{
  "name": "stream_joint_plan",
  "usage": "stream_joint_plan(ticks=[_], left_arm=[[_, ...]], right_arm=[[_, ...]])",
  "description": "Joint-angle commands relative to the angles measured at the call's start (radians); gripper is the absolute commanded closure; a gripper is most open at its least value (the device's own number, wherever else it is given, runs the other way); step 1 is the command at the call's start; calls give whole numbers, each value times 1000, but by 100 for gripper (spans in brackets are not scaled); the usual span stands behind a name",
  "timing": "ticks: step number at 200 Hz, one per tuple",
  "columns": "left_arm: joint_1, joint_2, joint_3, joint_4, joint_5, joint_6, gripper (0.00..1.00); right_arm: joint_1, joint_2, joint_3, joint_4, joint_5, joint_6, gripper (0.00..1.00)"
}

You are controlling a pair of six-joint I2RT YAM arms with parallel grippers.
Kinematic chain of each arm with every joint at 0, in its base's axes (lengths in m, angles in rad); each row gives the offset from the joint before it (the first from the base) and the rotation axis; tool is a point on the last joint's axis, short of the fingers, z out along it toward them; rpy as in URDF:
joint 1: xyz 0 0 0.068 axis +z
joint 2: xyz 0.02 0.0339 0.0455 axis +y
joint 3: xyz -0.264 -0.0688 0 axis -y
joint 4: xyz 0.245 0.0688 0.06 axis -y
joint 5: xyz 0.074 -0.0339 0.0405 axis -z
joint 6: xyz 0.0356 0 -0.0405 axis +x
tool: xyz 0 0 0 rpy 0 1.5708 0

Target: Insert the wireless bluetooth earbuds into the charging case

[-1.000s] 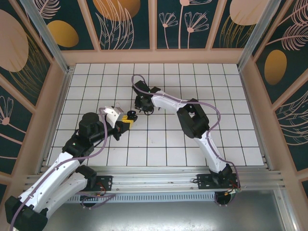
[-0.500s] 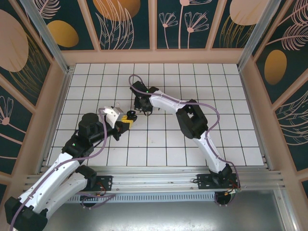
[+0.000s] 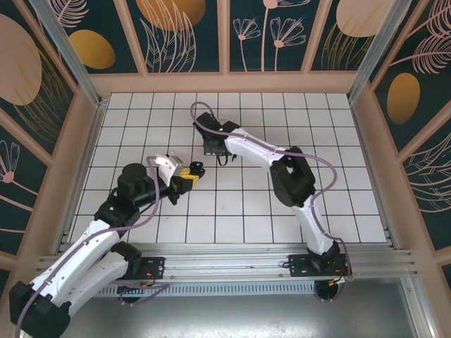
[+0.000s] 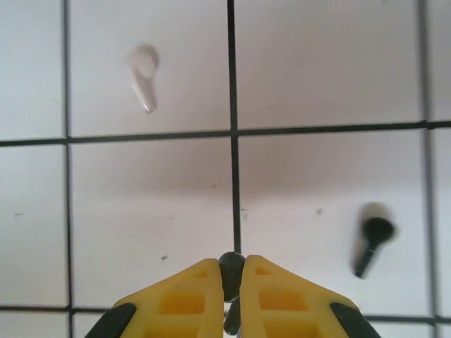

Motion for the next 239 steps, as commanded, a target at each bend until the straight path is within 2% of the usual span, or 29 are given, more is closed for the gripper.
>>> stream_joint_plan(ticks=[1,50,99,124,182,239], left_arm=[[-4,30,-18,135,60,-45,100],[-4,121,-31,334,43,-127,100],[-49,218,-17,508,-82,-222,100],[-79,250,-8,557,-123,-230,100],[-81,287,0,608,-100,-255,100],[-81,297,5,612,-93,-261,100]], right_arm=[[23,-179,-65,18,114,-38,91],[87,-429,-222,96,209,-71,90],[155,-592,-324,177,233,-79,90],[202,-623,-330,204,253,-95,90],[286,-619,-266,139,283,-119,90],[321,-612,-249,105,279,-119,90]])
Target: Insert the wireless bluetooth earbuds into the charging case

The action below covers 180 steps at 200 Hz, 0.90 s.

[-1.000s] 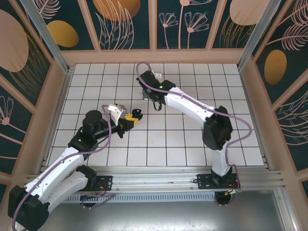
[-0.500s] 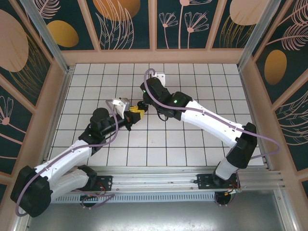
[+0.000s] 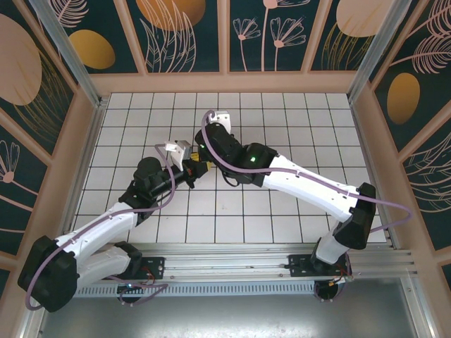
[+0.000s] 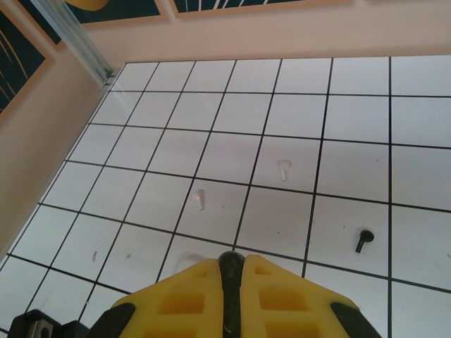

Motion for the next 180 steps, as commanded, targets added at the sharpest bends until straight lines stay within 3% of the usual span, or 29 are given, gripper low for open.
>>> stream_joint_plan(ticks=[1,180], left_arm=[[-3,1,28,54,7,-17,100],[-1,23,76,58,26,-39,100]], right_arm=[[14,-14,33,-45,18,-18,90],[21,10,19,-129,-21,-24,90]])
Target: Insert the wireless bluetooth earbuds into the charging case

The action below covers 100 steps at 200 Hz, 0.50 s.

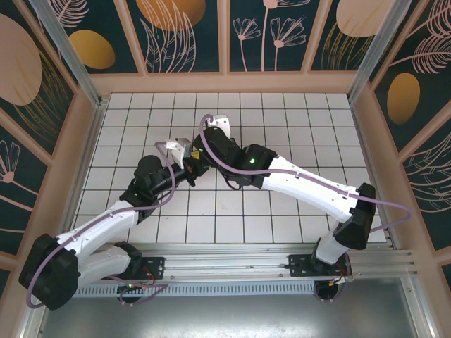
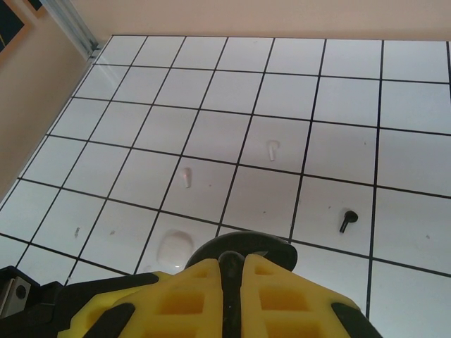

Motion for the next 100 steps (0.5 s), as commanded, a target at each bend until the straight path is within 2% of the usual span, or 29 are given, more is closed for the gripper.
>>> stream_joint_plan(ticks=[1,100], left_arm=[[-1,2,50,53,16,-14,100],[-2,-1,47,51,10,-8,100]], right_arm=[[8,9,17,-56,-20,-23,90],[9,6,25,-109,-51,-11,89]])
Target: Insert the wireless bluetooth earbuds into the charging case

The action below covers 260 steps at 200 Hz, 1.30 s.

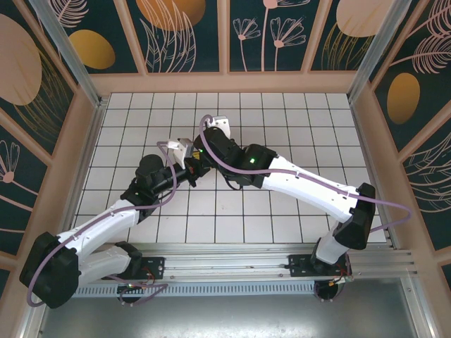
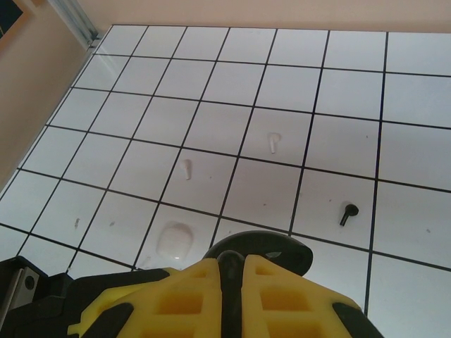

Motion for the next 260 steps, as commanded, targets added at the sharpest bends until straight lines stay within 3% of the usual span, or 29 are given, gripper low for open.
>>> stream_joint_plan(ticks=[1,89,260], left_arm=[[0,-9,41,60,-9,-7,100],[0,-23,31,74,-6,-11,100],[0,-18,22,109,10,14,100]], right_arm=[[9,6,20,-83,-34,-13,89],[5,-38,-18,-53,-199,-5,89],[15,-42,-9,-83,7,-1,94]])
